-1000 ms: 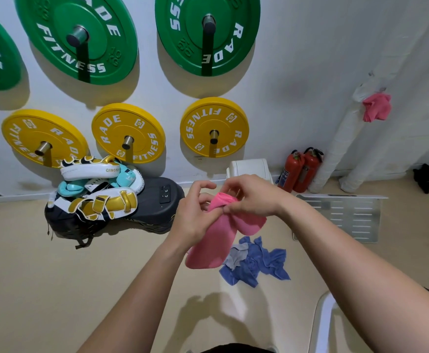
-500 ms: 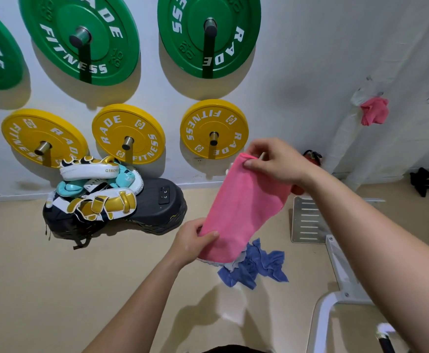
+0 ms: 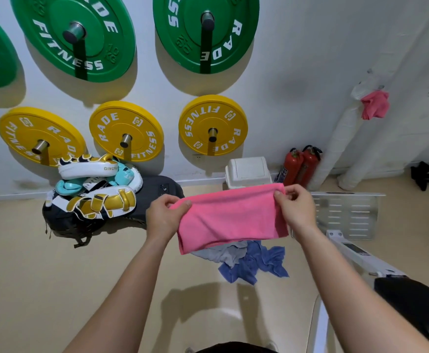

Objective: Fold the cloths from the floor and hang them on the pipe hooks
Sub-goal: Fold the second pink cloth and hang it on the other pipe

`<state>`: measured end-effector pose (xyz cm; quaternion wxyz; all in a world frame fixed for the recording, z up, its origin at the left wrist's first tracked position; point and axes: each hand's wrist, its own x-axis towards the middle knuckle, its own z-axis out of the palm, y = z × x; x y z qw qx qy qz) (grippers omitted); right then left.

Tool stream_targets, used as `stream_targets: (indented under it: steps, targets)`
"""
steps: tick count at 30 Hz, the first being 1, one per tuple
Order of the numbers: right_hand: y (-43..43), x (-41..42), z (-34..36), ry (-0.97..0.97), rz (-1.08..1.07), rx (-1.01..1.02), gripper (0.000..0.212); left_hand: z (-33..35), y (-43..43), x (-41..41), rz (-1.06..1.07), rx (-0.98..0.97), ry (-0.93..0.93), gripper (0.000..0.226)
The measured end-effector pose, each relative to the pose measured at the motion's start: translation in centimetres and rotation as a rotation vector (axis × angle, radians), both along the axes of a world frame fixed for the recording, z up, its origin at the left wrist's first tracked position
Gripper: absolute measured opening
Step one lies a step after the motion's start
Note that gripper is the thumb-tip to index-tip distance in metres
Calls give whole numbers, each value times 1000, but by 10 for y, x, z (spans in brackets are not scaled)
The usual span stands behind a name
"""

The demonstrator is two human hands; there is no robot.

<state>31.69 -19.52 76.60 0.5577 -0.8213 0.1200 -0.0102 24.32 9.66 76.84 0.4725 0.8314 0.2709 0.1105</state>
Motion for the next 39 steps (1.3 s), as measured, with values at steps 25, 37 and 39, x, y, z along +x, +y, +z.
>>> stream_targets:
  steps: [25, 37, 39]
  targets:
    - [71, -69, -24, -147, 280, 56, 10, -9, -87, 3, -327, -439, 59, 20]
    - [37, -56, -18, -142, 374, -85, 20, -1, -59, 3, -456, -230, -10, 20]
    - [27, -48, -17, -134, 436, -208, 23, 1, -52, 1, -499, -162, -16, 20]
